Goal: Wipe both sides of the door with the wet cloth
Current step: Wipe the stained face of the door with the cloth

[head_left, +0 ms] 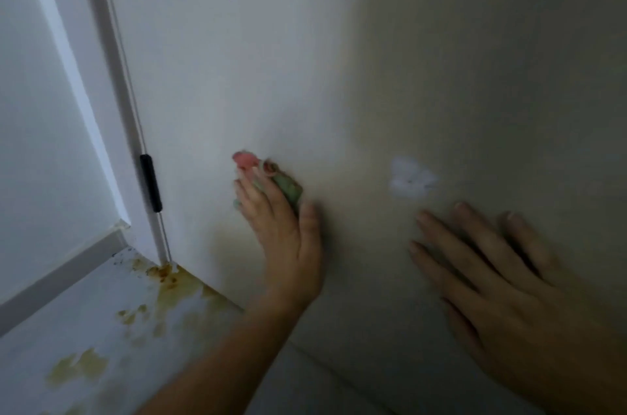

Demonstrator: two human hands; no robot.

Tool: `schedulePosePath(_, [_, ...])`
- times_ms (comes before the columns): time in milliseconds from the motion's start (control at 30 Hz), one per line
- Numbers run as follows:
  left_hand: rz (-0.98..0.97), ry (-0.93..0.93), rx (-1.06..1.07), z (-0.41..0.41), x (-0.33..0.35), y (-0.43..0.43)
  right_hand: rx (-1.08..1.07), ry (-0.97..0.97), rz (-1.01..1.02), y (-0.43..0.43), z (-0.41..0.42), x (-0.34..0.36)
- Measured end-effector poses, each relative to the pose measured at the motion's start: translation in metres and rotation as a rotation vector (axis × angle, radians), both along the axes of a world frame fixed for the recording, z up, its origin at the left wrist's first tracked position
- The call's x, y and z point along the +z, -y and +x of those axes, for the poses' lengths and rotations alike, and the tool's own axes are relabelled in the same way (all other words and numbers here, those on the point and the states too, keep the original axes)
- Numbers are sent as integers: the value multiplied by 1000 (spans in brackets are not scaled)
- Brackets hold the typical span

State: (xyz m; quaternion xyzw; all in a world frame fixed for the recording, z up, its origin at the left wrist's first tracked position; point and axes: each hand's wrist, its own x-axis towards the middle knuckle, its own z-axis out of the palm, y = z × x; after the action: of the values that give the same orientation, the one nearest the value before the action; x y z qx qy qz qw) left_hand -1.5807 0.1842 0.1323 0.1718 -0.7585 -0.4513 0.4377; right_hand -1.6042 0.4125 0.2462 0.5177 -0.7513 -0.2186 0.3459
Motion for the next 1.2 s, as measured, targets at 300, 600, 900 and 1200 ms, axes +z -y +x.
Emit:
schedulePosePath(300, [-787,-116,-114,1,142,-74,-113,-55,-376,-48,14,64])
schedulePosePath(600, [-968,-20,-414,34,188,-32,81,31,-572,-17,28,71])
schedulePosePath(900, [-957,-221,-476,40,230,38,-113,-23,-527,57,18,71])
schedulePosePath(1200, [-1169,-338,-387,-2,238,86,-319,-266,-579,94,3,72])
